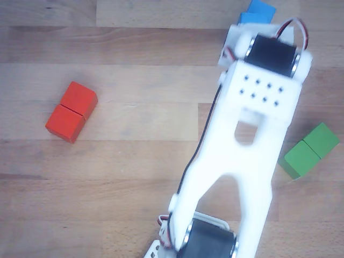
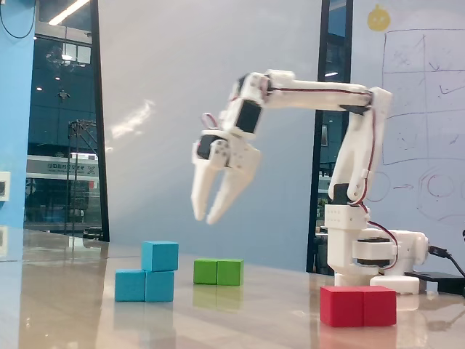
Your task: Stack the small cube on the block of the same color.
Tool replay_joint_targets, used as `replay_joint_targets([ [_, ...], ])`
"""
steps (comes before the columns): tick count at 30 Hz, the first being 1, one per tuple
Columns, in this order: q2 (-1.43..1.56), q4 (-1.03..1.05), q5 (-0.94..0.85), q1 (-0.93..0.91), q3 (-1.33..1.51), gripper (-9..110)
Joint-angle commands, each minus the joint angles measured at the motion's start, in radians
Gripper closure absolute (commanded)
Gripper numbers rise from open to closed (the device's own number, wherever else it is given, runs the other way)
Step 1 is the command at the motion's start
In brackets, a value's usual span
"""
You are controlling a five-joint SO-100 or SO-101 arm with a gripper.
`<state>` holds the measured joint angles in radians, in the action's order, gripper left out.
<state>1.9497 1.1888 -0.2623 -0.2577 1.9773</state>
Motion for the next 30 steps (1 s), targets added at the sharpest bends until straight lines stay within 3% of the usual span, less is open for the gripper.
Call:
replay_joint_targets([
  [1,0.288,-0.072,0.038,0.086,0.207,96],
  [12,0.824,-0.072,0.043,0.325,0.676,96],
  [22,1.140,-0.074,0.043,0.327,0.974,96],
  [30,1.180,-0.083,0.044,0.281,1.019,96],
])
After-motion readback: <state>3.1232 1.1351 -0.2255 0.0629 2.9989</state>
